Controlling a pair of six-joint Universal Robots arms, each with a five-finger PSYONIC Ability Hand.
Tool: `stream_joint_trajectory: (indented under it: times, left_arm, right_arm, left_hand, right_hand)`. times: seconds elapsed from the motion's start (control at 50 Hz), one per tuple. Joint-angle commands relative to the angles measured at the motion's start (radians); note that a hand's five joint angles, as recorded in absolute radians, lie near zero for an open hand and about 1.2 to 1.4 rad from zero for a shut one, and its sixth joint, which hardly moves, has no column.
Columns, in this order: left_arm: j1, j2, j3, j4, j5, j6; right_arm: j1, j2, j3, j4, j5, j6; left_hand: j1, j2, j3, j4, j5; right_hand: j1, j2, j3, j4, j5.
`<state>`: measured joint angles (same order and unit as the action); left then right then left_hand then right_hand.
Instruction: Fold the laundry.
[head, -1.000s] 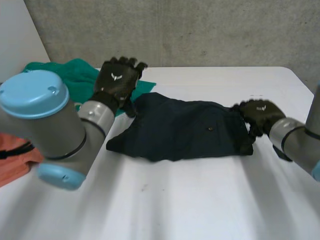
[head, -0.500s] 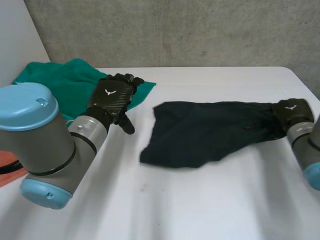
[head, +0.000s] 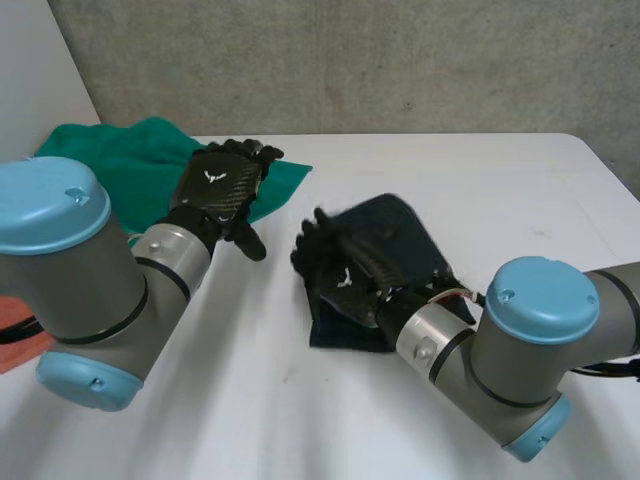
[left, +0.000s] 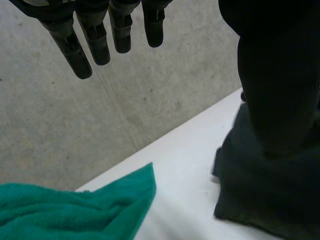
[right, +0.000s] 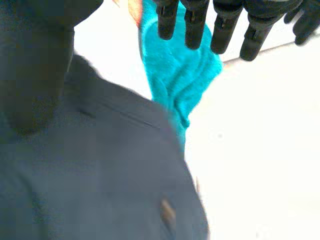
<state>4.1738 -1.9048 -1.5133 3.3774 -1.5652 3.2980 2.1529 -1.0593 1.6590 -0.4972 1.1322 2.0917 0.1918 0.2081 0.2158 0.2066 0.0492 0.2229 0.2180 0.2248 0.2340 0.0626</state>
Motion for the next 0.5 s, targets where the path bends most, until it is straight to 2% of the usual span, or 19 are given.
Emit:
stream_joint_trajectory:
  times: [0.02,0.04,0.12,0.16,0.22,0.32,0.42,0.5]
  left_arm:
    - [-0.021,-0.06,0.134,-0.01,-0.016,0.0]
    - [-0.029,-0.08,0.174,-0.018,-0.021,-0.001]
    - [-0.061,-0.141,0.283,-0.055,-0.018,-0.003]
    - [-0.078,-0.171,0.326,-0.076,-0.015,-0.005]
    - [-0.122,-0.237,0.406,-0.13,0.01,0.002]
    - [-0.195,-0.362,0.518,-0.231,0.027,0.003]
    - [-0.235,-0.496,0.61,-0.315,-0.013,0.006]
    - [-0.235,-0.585,0.67,-0.375,-0.047,0.023]
  right_arm:
    - [-0.083,-0.177,-0.036,0.026,0.126,0.549]
    - [-0.119,-0.221,-0.038,0.031,0.127,0.702]
    - [-0.211,-0.238,-0.051,0.055,0.121,1.001]
    - [-0.24,-0.234,-0.068,0.089,0.121,1.039]
    - [-0.284,-0.185,-0.122,0.19,0.116,1.021]
    - [-0.314,-0.007,-0.3,0.451,0.107,0.964]
    - [-0.312,0.171,-0.456,0.653,0.066,0.91]
    - [-0.311,0.261,-0.522,0.7,0.072,0.835]
  left_hand:
    - [-0.017,-0.034,-0.041,-0.032,-0.049]
    - [-0.017,-0.034,-0.041,-0.032,-0.049]
    - [-0.017,-0.034,-0.041,-0.032,-0.049]
    - [-0.017,-0.034,-0.041,-0.032,-0.049]
    - [-0.017,-0.034,-0.041,-0.032,-0.049]
    - [-0.017,-0.034,-0.041,-0.032,-0.049]
    - [-0.017,-0.034,-0.041,-0.032,-0.049]
    - [-0.017,-0.034,-0.041,-0.032,-0.049]
  right_hand:
    - [-0.048,-0.043,-0.05,-0.059,-0.063]
    - [-0.048,-0.043,-0.05,-0.059,-0.063]
    - [-0.048,-0.043,-0.05,-0.059,-0.063]
    - [-0.048,-0.043,-0.05,-0.059,-0.063]
    - [-0.048,-0.043,-0.05,-0.059,-0.063]
    - [-0.048,-0.043,-0.05,-0.059,-0.063]
    - [-0.048,-0.043,-0.05,-0.059,-0.063]
    - [-0.048,-0.043,-0.05,-0.059,-0.063]
